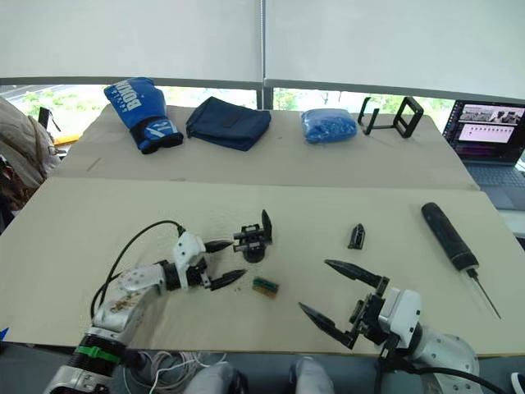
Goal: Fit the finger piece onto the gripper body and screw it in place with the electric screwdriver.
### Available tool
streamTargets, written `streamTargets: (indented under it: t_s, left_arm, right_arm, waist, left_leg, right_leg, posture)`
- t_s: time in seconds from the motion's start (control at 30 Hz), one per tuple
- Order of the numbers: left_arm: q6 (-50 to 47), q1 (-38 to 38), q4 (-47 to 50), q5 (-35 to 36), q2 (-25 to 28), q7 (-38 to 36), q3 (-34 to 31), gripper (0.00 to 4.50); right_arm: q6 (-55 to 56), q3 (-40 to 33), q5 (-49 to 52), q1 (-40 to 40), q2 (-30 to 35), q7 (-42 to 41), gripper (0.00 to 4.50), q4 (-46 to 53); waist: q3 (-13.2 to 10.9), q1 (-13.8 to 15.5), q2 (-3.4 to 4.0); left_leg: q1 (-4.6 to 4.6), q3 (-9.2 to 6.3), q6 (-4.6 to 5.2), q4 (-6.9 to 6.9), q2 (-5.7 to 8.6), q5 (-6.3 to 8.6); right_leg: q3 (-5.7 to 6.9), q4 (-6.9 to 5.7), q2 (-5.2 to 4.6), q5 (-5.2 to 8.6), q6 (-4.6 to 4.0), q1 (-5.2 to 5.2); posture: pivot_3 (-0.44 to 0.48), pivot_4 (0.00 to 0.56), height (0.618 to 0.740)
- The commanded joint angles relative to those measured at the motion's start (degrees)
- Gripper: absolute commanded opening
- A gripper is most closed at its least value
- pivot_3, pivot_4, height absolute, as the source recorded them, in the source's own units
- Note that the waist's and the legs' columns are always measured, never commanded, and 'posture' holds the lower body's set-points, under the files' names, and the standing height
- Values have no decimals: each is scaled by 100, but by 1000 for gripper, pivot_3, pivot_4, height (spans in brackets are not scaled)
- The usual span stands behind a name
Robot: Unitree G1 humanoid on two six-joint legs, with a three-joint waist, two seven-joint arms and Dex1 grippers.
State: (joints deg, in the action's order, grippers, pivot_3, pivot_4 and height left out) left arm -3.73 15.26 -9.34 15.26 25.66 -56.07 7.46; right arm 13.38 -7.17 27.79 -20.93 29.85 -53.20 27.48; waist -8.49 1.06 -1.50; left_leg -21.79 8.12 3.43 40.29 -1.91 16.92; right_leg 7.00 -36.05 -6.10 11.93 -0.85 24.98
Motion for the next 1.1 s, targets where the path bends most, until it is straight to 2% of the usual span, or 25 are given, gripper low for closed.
streamTargets:
  t_s: [0.03, 0.3, 0.47, 0.83, 0.93, 1.03, 1.1]
  left_arm:
    - [137, 547, -474, 240, -14, -583, -85, 4480]
    - [1064, 1910, -2502, -251, -227, -1490, 181, 4480]
    - [1686, 2370, -3309, -379, -425, -2311, 334, 4480]
    - [2122, 2886, -4408, -643, -884, -2671, 311, 4480]
    - [2294, 2997, -4690, -704, -957, -2218, 108, 3690]
    - [2480, 2945, -4704, -703, -884, -2171, 7, 2314]
    - [2476, 2842, -4520, -641, -811, -2257, -46, 2318]
  right_arm:
    - [153, -52, 17, -5, -29, 33, 4500, 133]
    - [201, -33, -59, -107, -67, 89, 4500, 184]
    - [246, -13, -141, -264, -121, 174, 4500, 282]
    - [298, -12, -208, -407, -151, 263, 4500, 335]
    - [320, -30, -219, -502, -151, 276, 4500, 369]
    - [347, -39, -214, -574, -146, 269, 4500, 378]
    - [362, -51, -210, -593, -136, 259, 4500, 365]
  waist:
    - [0, 28, 0]
    - [0, 33, 0]
    - [0, 19, -1]
    - [0, -25, -1]
    - [0, -18, -1]
    - [0, -25, -1]
    - [0, -33, -1]
  left_leg:
    - [0, 0, 0, 2, 0, 0]
    - [-10, 9, 2, 13, 5, 1]
    - [-15, 10, 4, 17, 6, 2]
    - [-29, 6, 36, 54, 2, 21]
    - [-31, 6, 37, 60, 3, 21]
    - [-31, 5, 61, 61, 4, 36]
    - [-31, 5, 63, 61, 3, 36]
  right_leg:
    - [0, 0, 2, 0, 0, -1]
    - [4, -1, 25, -3, -2, 2]
    - [4, 0, 31, -4, -1, 4]
    - [1, -5, 33, -6, 4, 4]
    - [1, -5, 30, -9, 3, 4]
    - [0, -4, 23, -10, 6, 3]
    - [1, -4, 23, -12, 5, 4]
  posture:
    - [0, 150, 740]
    - [0, 150, 740]
    - [0, 150, 740]
    - [0, 150, 740]
    - [0, 150, 740]
    - [0, 150, 740]
    - [0, 150, 740]
